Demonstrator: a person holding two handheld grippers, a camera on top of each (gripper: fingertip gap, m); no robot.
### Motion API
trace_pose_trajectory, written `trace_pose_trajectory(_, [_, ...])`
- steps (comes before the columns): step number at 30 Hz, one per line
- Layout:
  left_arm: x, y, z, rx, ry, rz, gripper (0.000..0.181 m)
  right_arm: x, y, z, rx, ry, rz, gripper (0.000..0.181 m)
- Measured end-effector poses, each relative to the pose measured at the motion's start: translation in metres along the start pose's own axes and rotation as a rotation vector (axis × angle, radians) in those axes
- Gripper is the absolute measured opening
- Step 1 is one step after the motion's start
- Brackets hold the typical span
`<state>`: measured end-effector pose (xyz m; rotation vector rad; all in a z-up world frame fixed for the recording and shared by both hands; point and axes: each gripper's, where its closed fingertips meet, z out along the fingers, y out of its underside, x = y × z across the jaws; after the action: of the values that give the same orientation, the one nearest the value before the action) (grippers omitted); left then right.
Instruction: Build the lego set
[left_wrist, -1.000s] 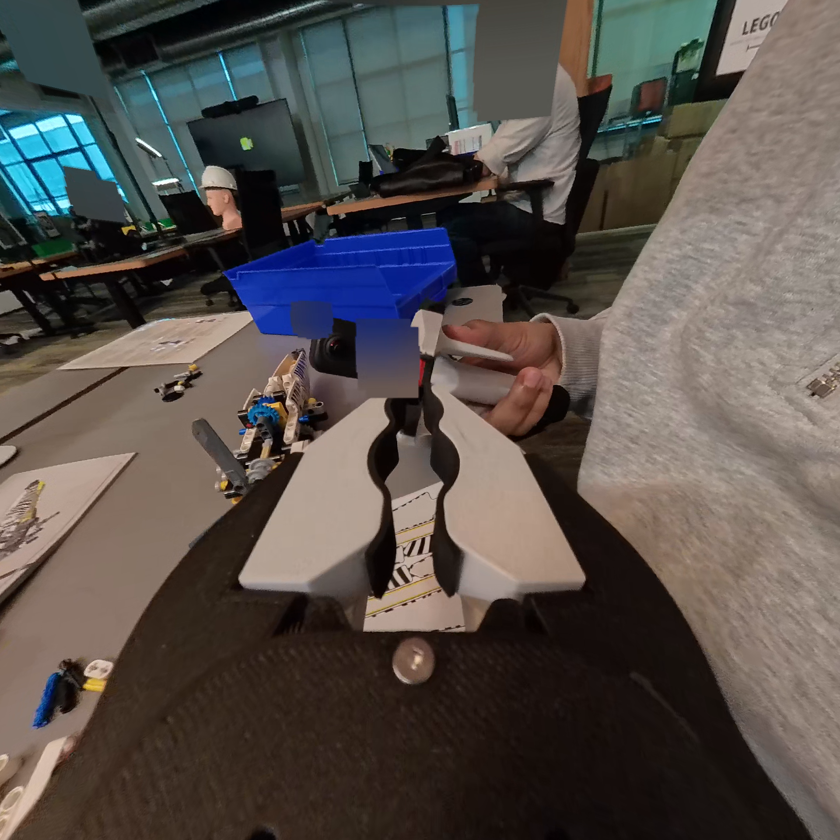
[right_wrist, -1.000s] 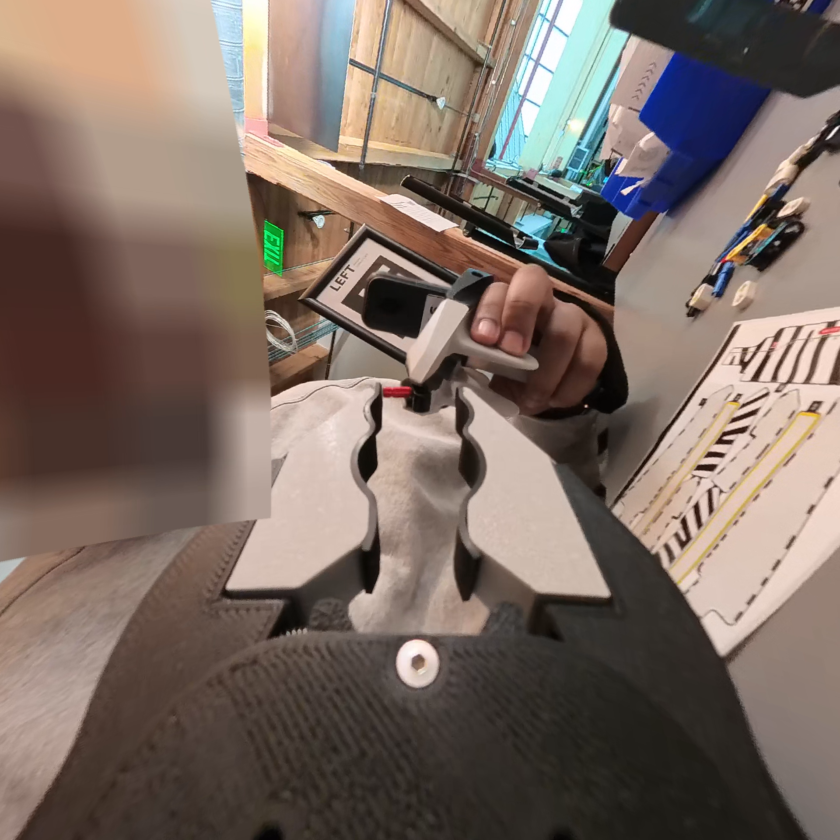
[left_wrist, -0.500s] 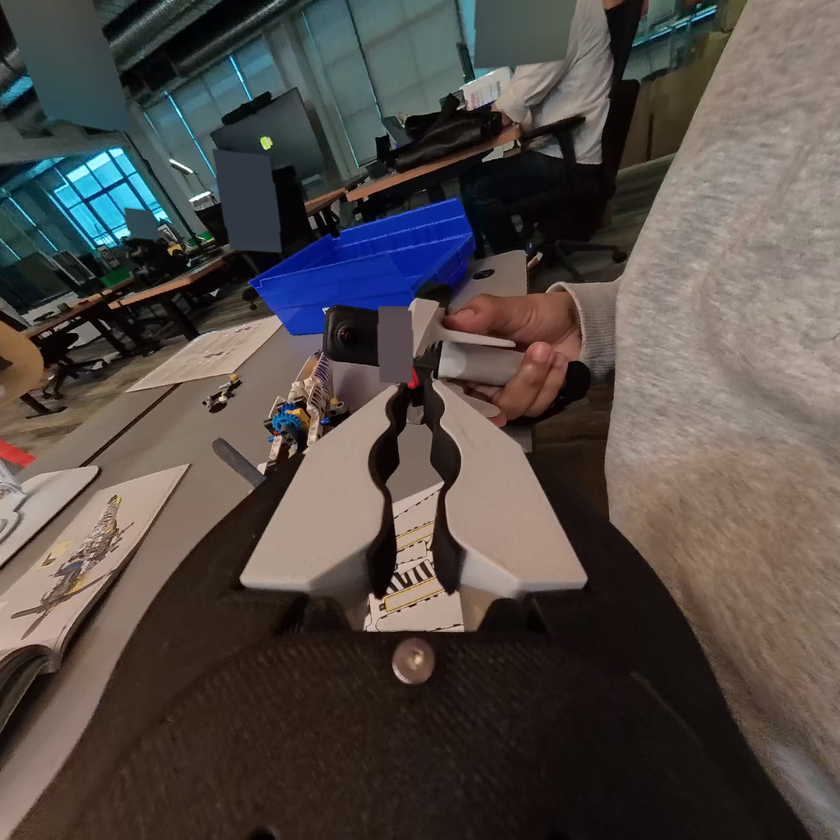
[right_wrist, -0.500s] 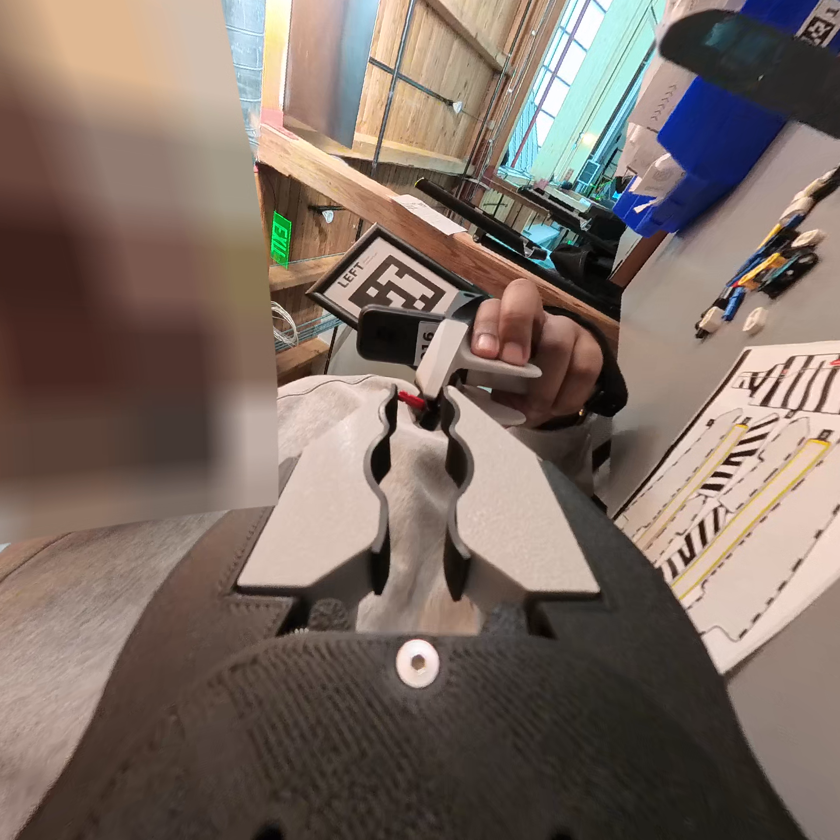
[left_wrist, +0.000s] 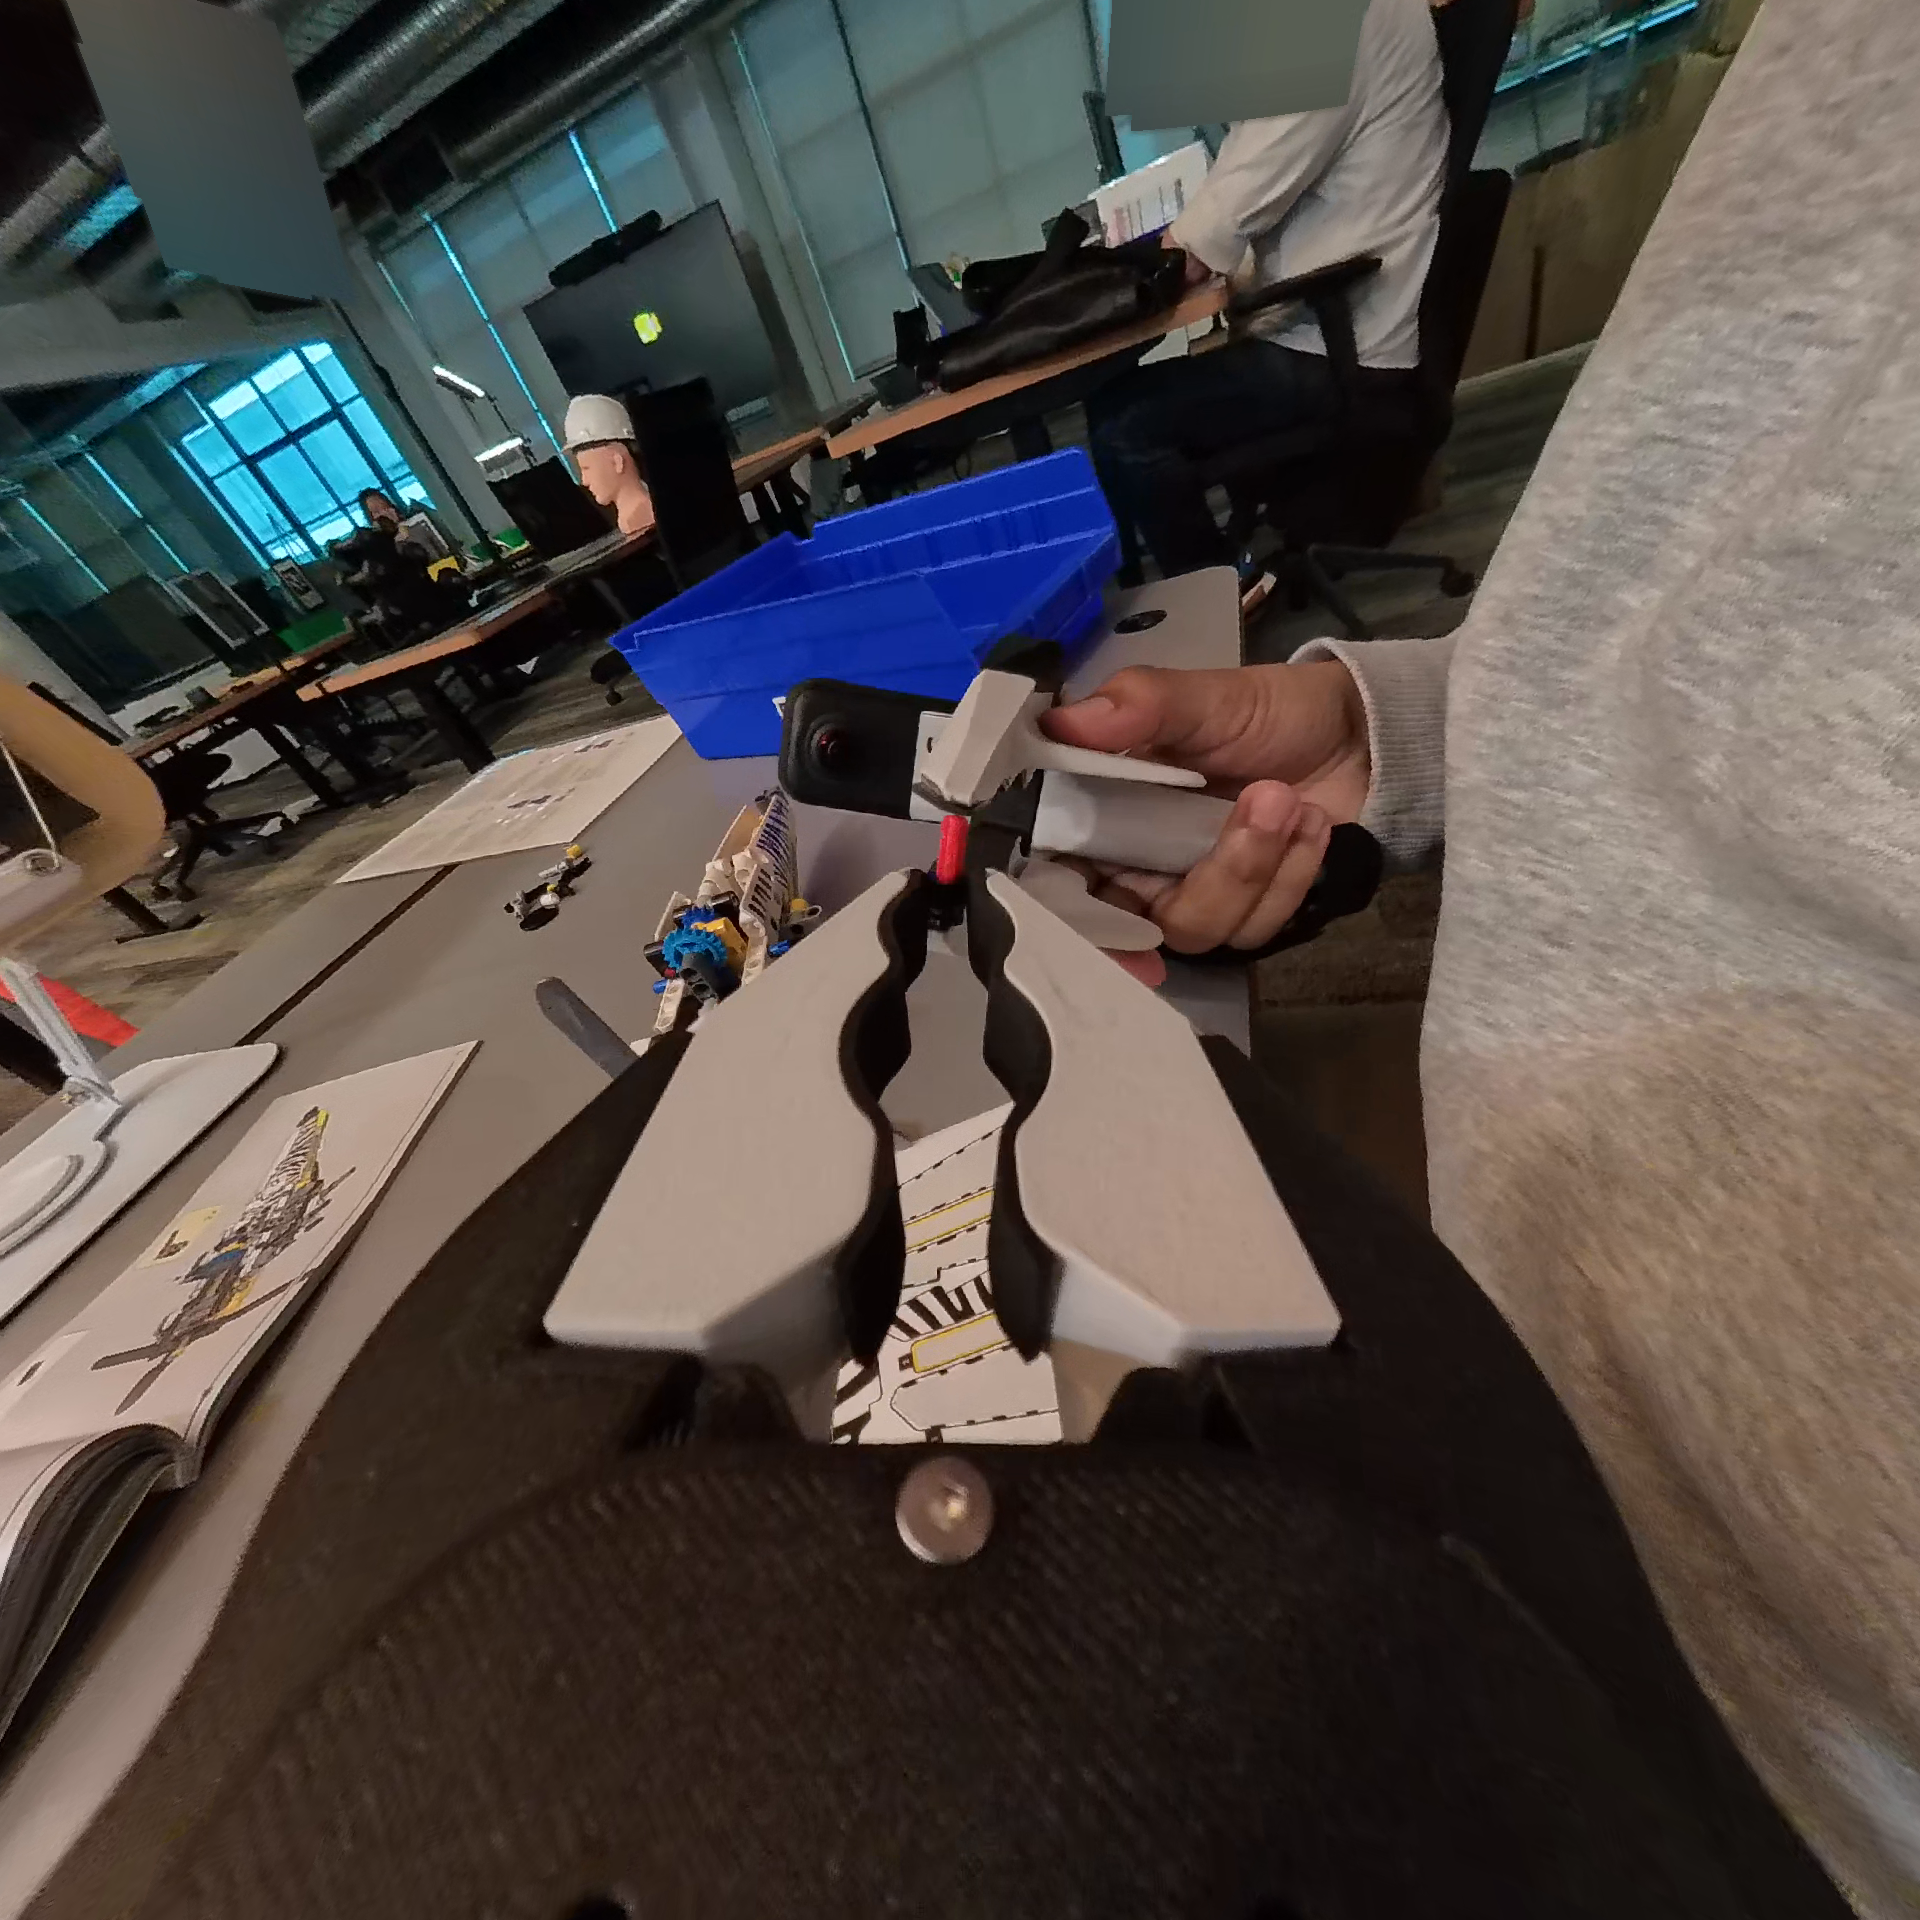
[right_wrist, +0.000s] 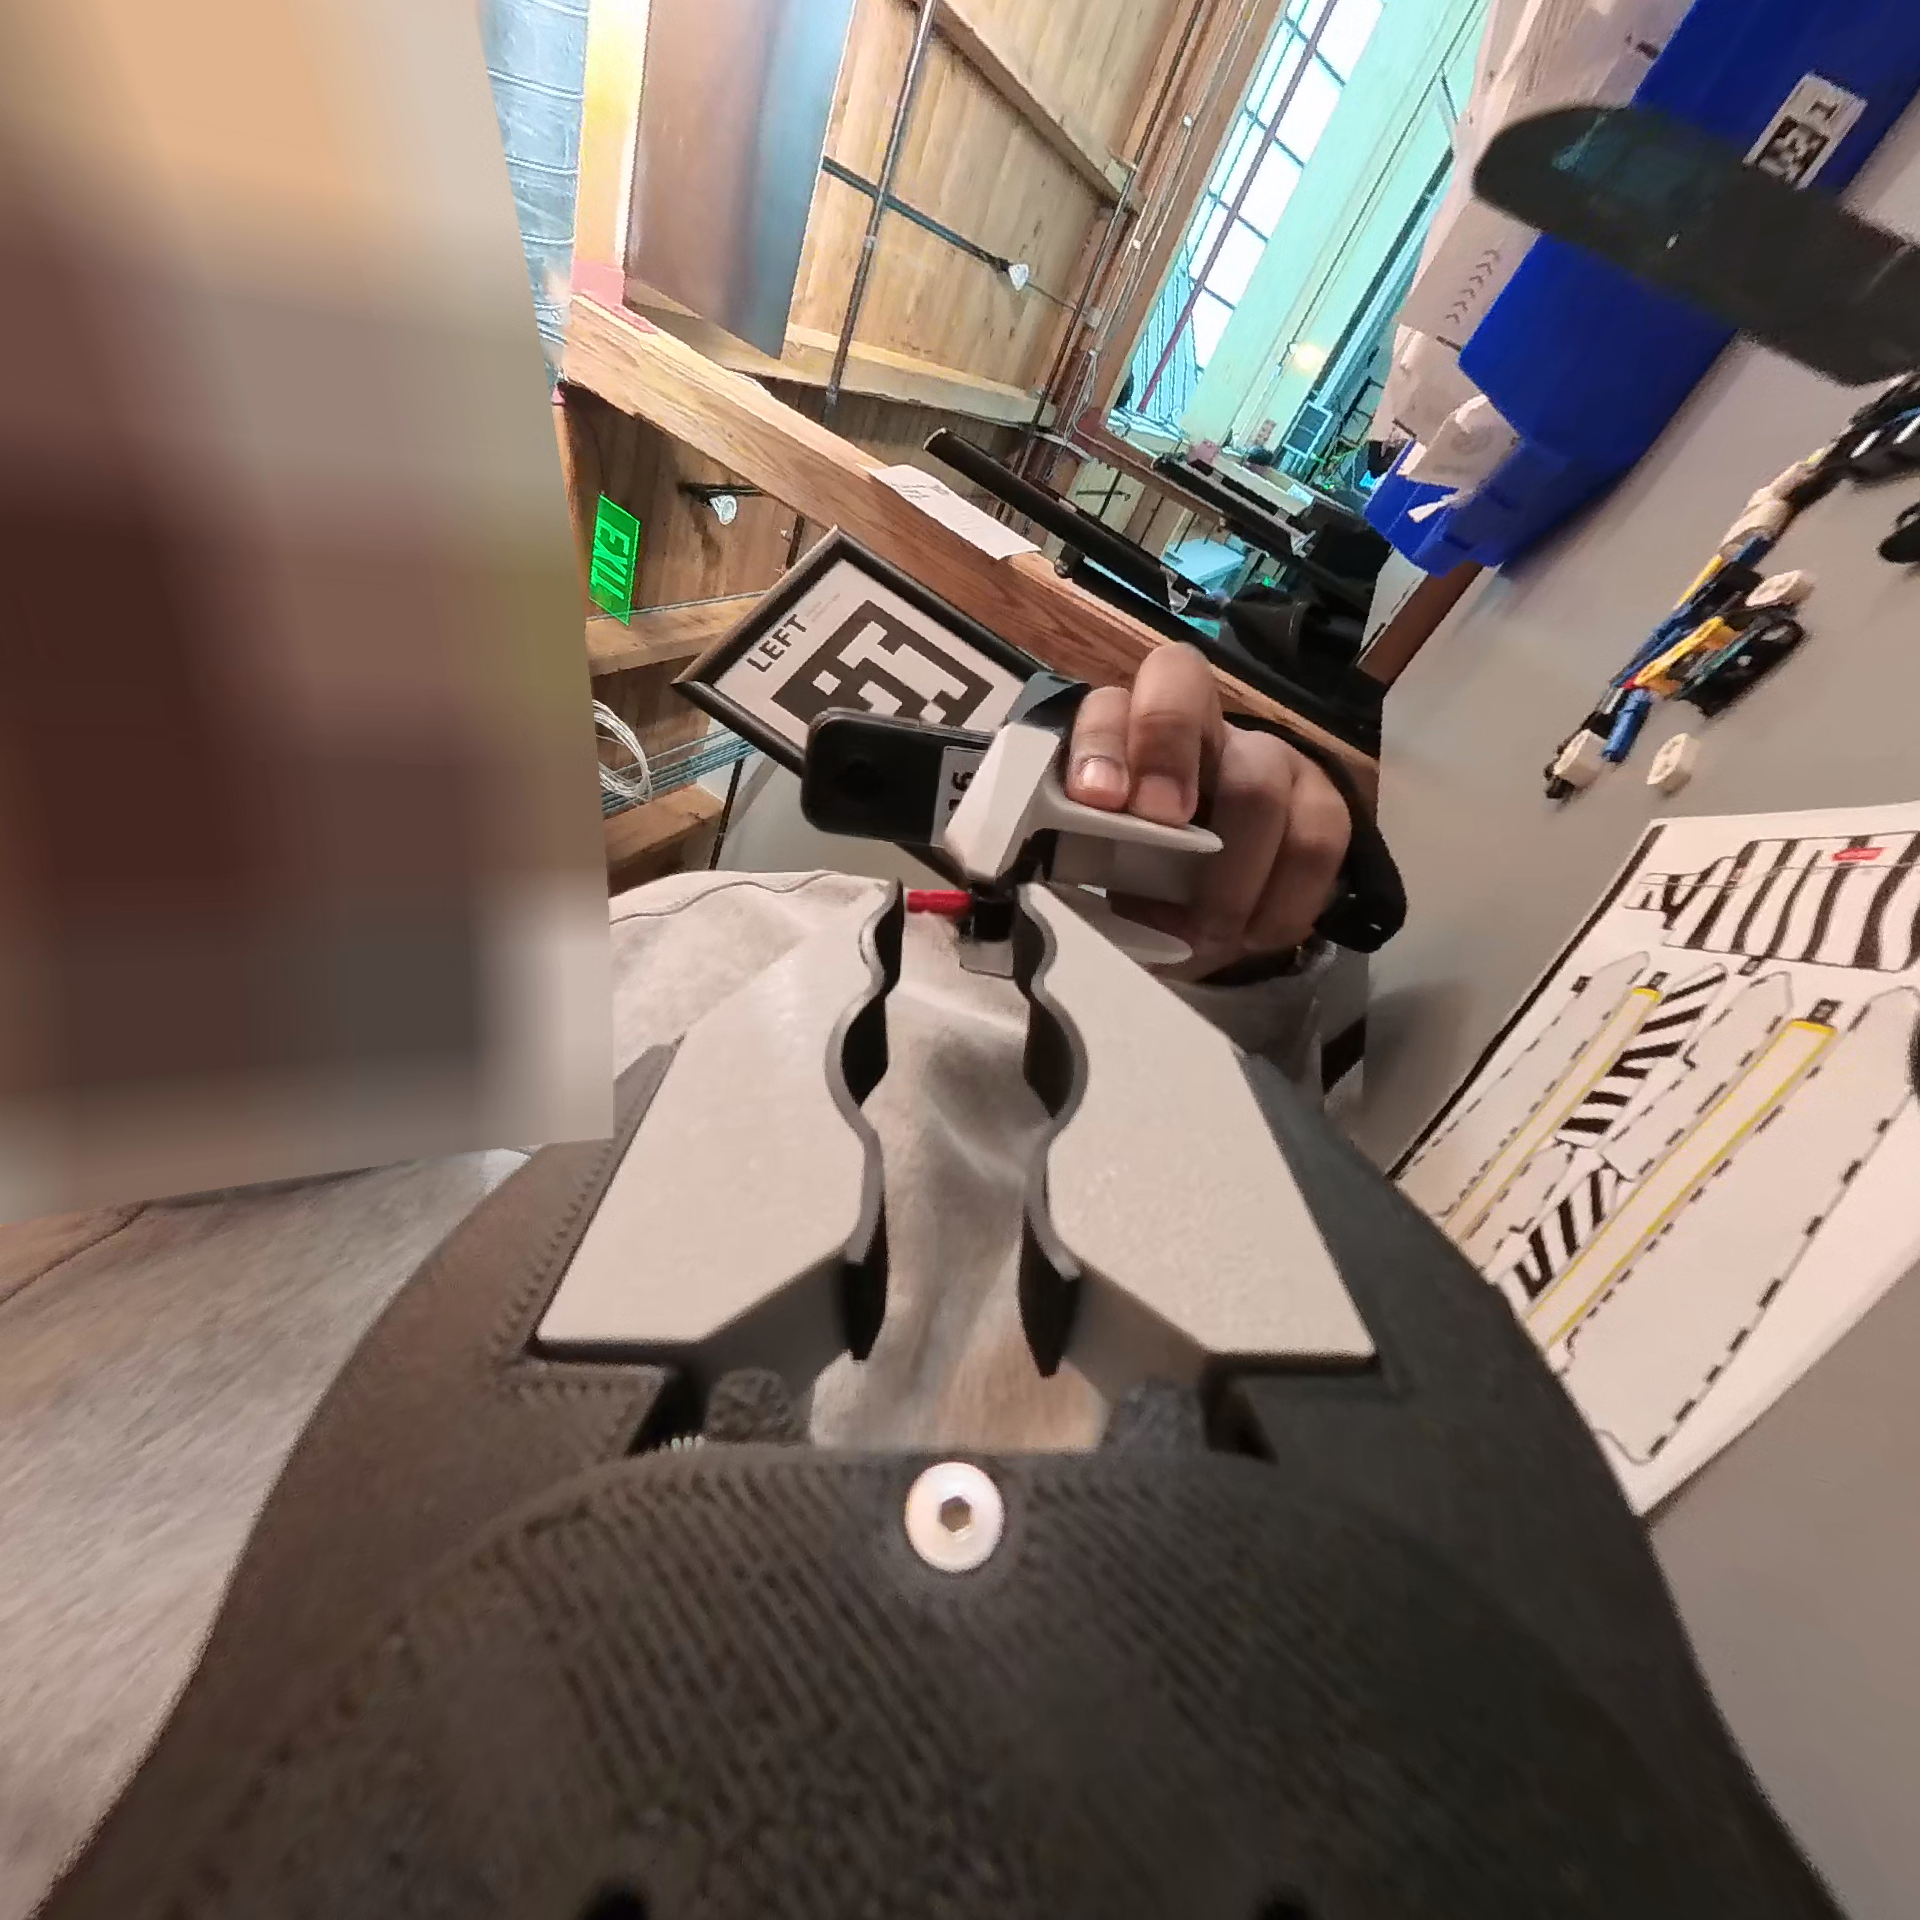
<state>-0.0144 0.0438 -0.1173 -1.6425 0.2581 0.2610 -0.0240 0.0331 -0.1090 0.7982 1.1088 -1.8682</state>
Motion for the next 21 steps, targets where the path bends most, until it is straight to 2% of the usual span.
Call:
trace_pose_trajectory(8, [-0.0005, 0.0006, -0.0003, -0.007, 0.003, -0.004, 0.006, 0.0007, 0.0005, -0.0005, -0.011, 0.034, -0.057, 0.017])
trace_pose_trajectory(13, [-0.0005, 0.0037, 0.0008, -0.025, 0.003, 0.001, 0.006, 0.0010, 0.0034, 0.0014, -0.026, 0.039, -0.058, 0.024])
trace_pose_trajectory(15, [-0.0001, 0.0025, 0.0009, -0.021, 0.006, -0.001, 0.006, 0.0023, 0.0035, 0.0014, -0.026, 0.049, -0.058, 0.018])
trace_pose_trajectory(21, [0.0006, 0.0034, 0.0005, -0.030, 0.013, -0.005, 0.006, 0.0024, 0.0049, 0.0017, -0.034, 0.050, -0.056, 0.018])
